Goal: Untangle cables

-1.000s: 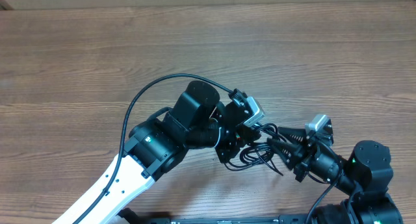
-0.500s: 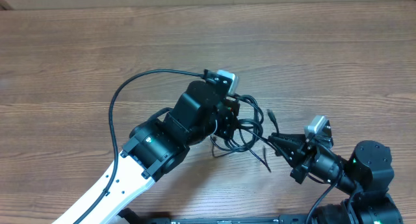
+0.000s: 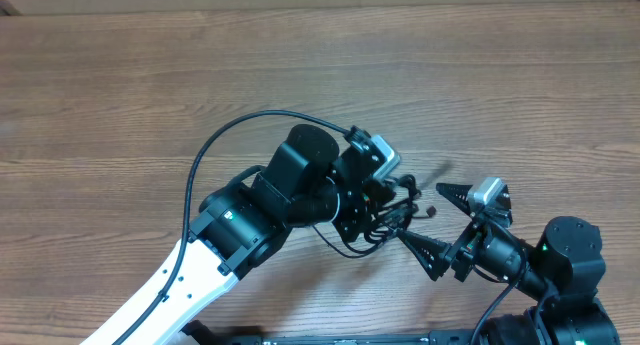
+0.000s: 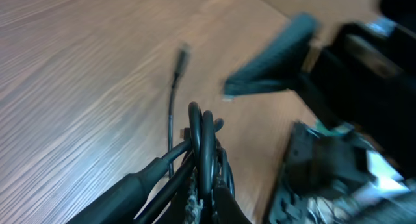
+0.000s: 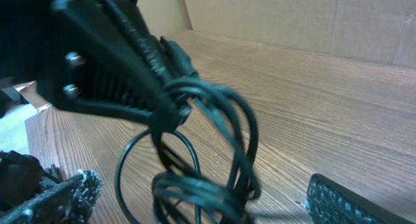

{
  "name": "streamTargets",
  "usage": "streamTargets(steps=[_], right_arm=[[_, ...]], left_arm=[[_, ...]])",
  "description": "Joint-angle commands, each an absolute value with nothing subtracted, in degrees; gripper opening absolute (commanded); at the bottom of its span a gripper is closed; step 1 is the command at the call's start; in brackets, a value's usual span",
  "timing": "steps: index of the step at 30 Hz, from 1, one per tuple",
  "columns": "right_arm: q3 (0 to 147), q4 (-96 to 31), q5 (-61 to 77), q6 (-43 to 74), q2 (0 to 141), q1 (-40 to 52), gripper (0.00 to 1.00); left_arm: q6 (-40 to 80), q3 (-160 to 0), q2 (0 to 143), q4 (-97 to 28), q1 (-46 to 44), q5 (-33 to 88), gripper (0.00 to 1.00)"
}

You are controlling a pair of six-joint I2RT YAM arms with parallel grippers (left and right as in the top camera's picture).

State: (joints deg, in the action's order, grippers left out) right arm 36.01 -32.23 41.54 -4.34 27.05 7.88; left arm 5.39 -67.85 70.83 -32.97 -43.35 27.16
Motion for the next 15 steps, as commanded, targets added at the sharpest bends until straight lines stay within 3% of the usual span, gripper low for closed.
streamTargets(steps=[1, 2, 6, 7, 9, 15], right_arm=[[36.82, -32.18, 41.19, -4.71, 26.76, 7.75, 0.94], [36.82, -32.03, 41.21, -4.8, 26.76, 7.75, 0.84], [36.82, -32.34, 41.21, -4.8, 26.76, 7.75, 0.09], [36.82, -32.34, 41.21, -4.8, 26.76, 7.75, 0.04], [36.82, -32.25, 41.21, -4.8, 26.76, 7.75, 0.04], [36.82, -32.82, 42.48, -5.08, 26.76, 7.75, 0.04]], left_arm=[[-1.91, -68.42, 70.39, -32.47, -43.16, 37.56, 0.04], [-1.96, -68.42, 70.39, -32.32, -43.16, 37.56, 0.04], [-1.96, -68.42, 70.39, -32.29, -43.16, 37.5, 0.04], [-1.96, -68.42, 70.39, -32.29, -43.16, 37.47, 0.04], [-1.89, -68.42, 70.39, -32.12, -43.09, 35.92, 0.04], [18.15, -68.42, 70.39, -31.29, -42.98, 9.69, 0.04]])
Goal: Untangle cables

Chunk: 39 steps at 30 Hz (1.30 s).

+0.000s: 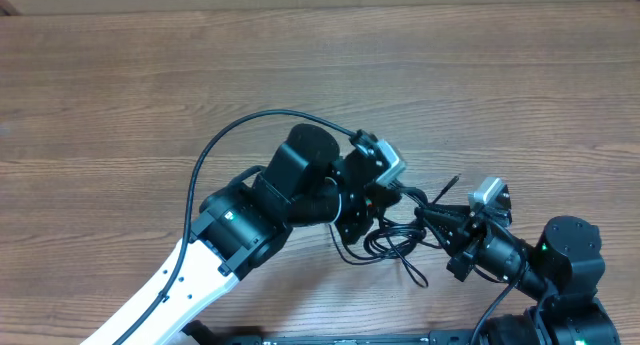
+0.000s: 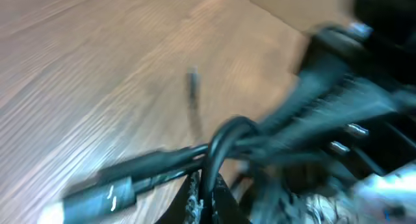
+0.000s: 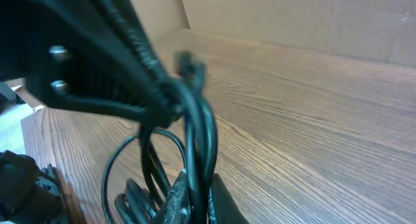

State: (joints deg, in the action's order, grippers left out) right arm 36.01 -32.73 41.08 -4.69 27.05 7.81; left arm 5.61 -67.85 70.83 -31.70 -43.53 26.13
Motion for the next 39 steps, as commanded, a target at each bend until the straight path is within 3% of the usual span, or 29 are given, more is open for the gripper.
streamTargets(steps=[1, 4, 7, 8, 10, 11, 16, 19, 21, 22, 23, 24, 28, 30, 35, 39], right_arm=[[36.82, -32.64, 42.7, -5.1, 26.76, 7.75, 0.04], [36.82, -32.27, 44.73, -6.55, 26.76, 7.75, 0.04], [36.82, -32.27, 44.6, -6.52, 26.76, 7.75, 0.04], [36.82, -32.29, 44.16, -6.5, 26.76, 7.75, 0.1], [36.82, -32.38, 42.68, -6.48, 26.76, 7.75, 0.97], [36.82, -32.69, 42.48, -6.5, 26.76, 7.75, 1.0], [36.82, -33.98, 40.03, -6.48, 26.76, 7.75, 1.0], [36.82, -33.85, 39.94, -6.48, 26.76, 7.75, 1.0], [36.82, -34.0, 39.94, -6.5, 26.76, 7.75, 0.91], [36.82, -34.02, 39.97, -6.5, 26.76, 7.75, 0.7], [36.82, -34.0, 39.94, -6.5, 26.76, 7.75, 0.22], [36.82, -33.95, 39.94, -6.5, 26.76, 7.75, 0.04], [36.82, -34.02, 40.18, -6.5, 26.76, 7.75, 0.04], [36.82, -33.89, 41.12, -6.5, 26.76, 7.75, 0.04], [36.82, -32.03, 43.18, -6.11, 26.76, 7.75, 0.04], [36.82, -31.81, 46.68, -8.25, 26.74, 7.75, 0.04]], left_arm=[[22.59, -68.42, 70.39, -31.51, -42.98, 4.8, 0.04], [34.41, -68.4, 70.41, -32.97, -42.96, -3.64, 0.04], [34.28, -68.4, 70.39, -33.21, -43.0, -2.35, 0.04], [31.51, -68.4, 70.39, -33.26, -43.18, -0.05, 0.04], [23.11, -68.4, 70.43, -33.01, -43.18, 7.29, 0.04], [18.74, -68.4, 70.41, -32.86, -43.18, 11.11, 0.04], [3.36, -68.4, 70.41, -32.75, -43.18, 31.97, 0.04], [0.01, -68.4, 70.41, -32.75, -43.2, 36.82, 0.04], [-0.27, -68.4, 70.41, -32.75, -43.2, 38.06, 0.04], [-0.3, -68.4, 70.41, -32.73, -43.2, 38.48, 0.04], [-0.3, -68.4, 70.41, -32.73, -43.2, 38.61, 0.04], [-0.27, -68.4, 70.41, -32.71, -43.18, 38.59, 0.04], [-0.25, -68.4, 70.41, -31.99, -43.13, 38.04, 0.04], [2.59, -68.4, 70.41, -31.16, -43.09, 31.48, 0.04], [23.29, -68.4, 70.41, -32.58, -43.03, 5.61, 0.04], [31.75, -68.4, 70.41, -33.87, -42.98, -1.93, 0.04]])
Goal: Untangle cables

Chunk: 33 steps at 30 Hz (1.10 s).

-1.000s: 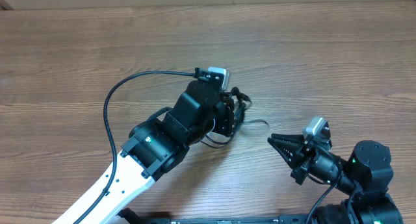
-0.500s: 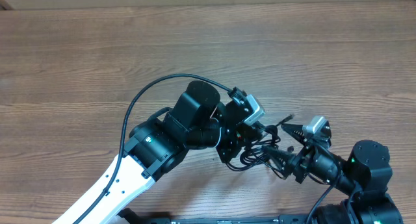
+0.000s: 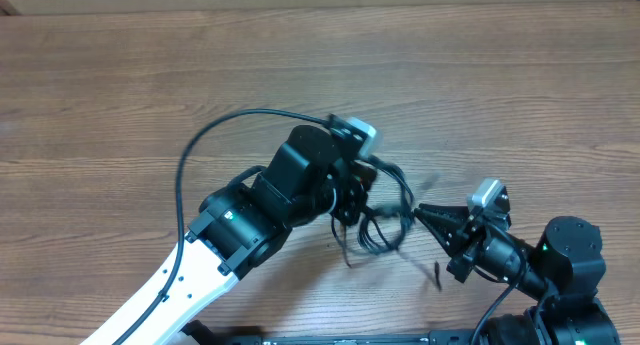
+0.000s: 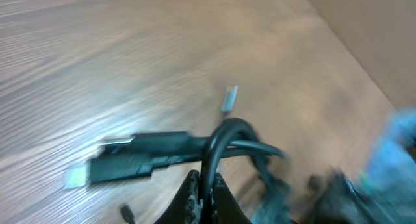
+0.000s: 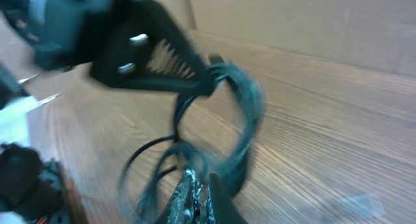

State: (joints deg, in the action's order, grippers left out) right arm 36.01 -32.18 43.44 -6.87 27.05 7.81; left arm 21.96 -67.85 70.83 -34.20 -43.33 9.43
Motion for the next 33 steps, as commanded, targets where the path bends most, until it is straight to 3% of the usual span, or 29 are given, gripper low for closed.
streamTargets(steps=[1, 4, 5, 6, 7, 8, 11, 17, 33], right_arm=[[36.82, -31.75, 46.63, -8.27, 26.76, 7.75, 0.04], [36.82, -32.18, 43.42, -6.96, 26.76, 7.75, 0.04], [36.82, -33.01, 41.58, -6.9, 26.76, 7.75, 0.16], [36.82, -34.54, 38.57, -6.9, 26.76, 7.75, 0.72], [36.82, -35.18, 37.28, -6.9, 26.76, 7.75, 0.95], [36.82, -35.97, 35.42, -6.9, 26.76, 7.75, 1.0], [36.82, -36.6, 33.95, -6.83, 26.76, 7.75, 1.0], [36.82, -36.32, 20.29, 6.9, 26.76, 7.75, 1.0], [36.8, -37.01, 14.09, 9.13, 26.76, 7.75, 1.0]], left_arm=[[31.75, -68.4, 70.41, -33.87, -42.98, -1.96, 0.04], [30.57, -68.4, 70.41, -33.87, -42.98, -0.08, 0.04], [27.88, -68.4, 70.41, -33.65, -42.98, 2.2, 0.04], [22.98, -68.4, 70.41, -33.26, -43.0, 6.39, 0.04], [19.77, -68.4, 70.41, -32.99, -43.0, 9.52, 0.04], [16.4, -68.4, 70.41, -32.75, -43.0, 13.23, 0.04], [12.84, -68.4, 70.43, -32.25, -43.05, 21.61, 0.04], [15.05, -68.4, 70.41, -31.73, -43.2, 29.54, 0.04], [18.46, -68.4, 70.43, -28.88, -51.62, 34.13, 0.04]])
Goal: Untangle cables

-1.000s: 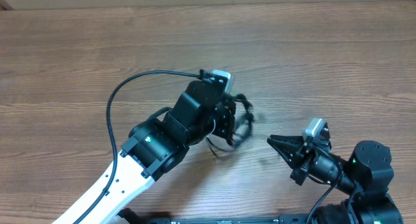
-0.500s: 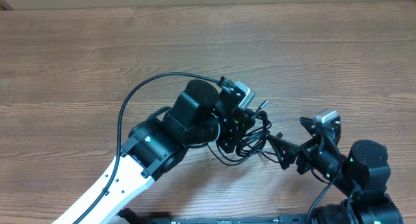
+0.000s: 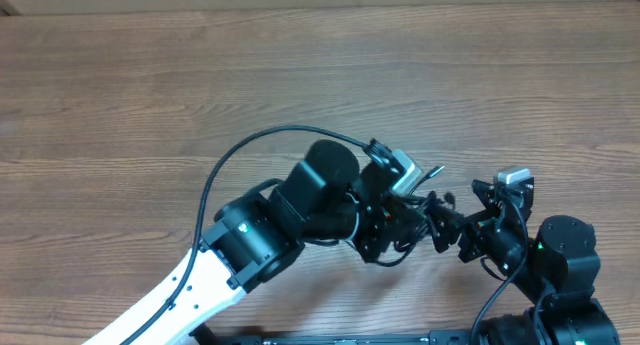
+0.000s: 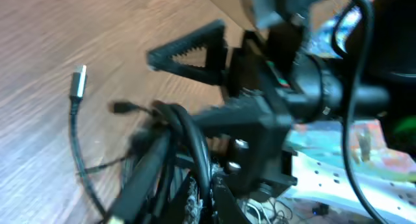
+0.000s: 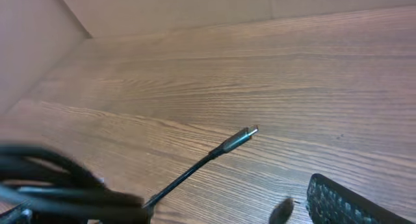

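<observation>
A bundle of thin black cables hangs in loops from my left gripper, which is shut on it; in the left wrist view the strands run down between the closed jaws. One loose end with a silver plug lies on the wood. My right gripper stands open right beside the bundle, its toothed fingers spread apart. Only one of its pads shows in the right wrist view, with blurred cable at the lower left.
The wooden table stretches back and left. A thick black lead arcs over the left arm and belongs to the arm. A cardboard wall stands behind the table.
The right gripper was shut on a strand; now it is open and holds nothing. The left gripper, still on the bundle, has moved right and nearer, up against the right gripper.
First the left gripper held the bundle with the right gripper open beside it. Then the right gripper was shut on a strand. Later the two stood apart with the loops stretched between them. Now the right is open and the bundle is with the left alone.
</observation>
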{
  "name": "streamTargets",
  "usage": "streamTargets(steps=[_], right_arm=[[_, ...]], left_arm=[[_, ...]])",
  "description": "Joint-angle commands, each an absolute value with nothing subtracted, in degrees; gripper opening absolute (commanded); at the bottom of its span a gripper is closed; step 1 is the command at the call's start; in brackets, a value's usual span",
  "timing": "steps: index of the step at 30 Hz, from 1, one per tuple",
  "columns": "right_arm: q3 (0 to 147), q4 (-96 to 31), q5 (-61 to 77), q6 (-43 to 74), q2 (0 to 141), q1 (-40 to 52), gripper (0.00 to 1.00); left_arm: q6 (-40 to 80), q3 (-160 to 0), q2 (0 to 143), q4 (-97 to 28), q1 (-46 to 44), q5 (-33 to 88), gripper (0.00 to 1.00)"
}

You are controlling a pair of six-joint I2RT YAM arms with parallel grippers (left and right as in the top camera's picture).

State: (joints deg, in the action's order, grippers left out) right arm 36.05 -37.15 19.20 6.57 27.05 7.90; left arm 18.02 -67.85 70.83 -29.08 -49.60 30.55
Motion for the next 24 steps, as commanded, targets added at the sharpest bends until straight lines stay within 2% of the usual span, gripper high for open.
streamTargets(steps=[1, 4, 10, 11, 13, 15, 18, 19, 24], right_arm=[[36.8, -37.19, 14.0, 9.23, 26.76, 7.75, 1.0], [36.8, -37.1, 19.03, 4.67, 26.76, 7.75, 0.99], [36.82, -36.75, 32.86, -11.03, 26.76, 7.75, 0.98], [36.82, -36.73, 36.62, -16.6, 26.76, 7.75, 0.98], [36.82, -36.71, 39.66, -20.64, 26.76, 7.75, 0.88], [36.82, -36.8, 42.7, -21.28, 26.76, 7.75, 0.45], [36.82, -36.99, 44.97, -21.06, 26.76, 7.75, 0.11], [36.82, -37.34, 45.32, -21.06, 26.76, 7.75, 0.04], [36.82, -38.28, 45.8, -21.06, 26.76, 7.75, 0.04]], left_arm=[[18.44, -68.4, 70.43, -28.97, -52.05, 34.06, 0.04], [18.46, -68.4, 70.43, -28.82, -52.12, 32.88, 0.04], [18.41, -68.4, 70.43, -28.93, -52.12, 31.97, 0.04], [18.41, -68.4, 70.43, -29.04, -52.12, 31.99, 0.04], [18.41, -68.4, 70.43, -29.06, -52.12, 31.99, 0.04], [18.44, -68.4, 70.43, -29.02, -52.03, 31.7, 0.04], [18.52, -68.4, 70.43, -29.04, -51.99, 26.89, 0.04], [19.73, -68.4, 70.43, -29.08, -51.75, 23.9, 0.04], [25.04, -68.4, 70.43, -29.63, -50.04, 10.7, 0.04]])
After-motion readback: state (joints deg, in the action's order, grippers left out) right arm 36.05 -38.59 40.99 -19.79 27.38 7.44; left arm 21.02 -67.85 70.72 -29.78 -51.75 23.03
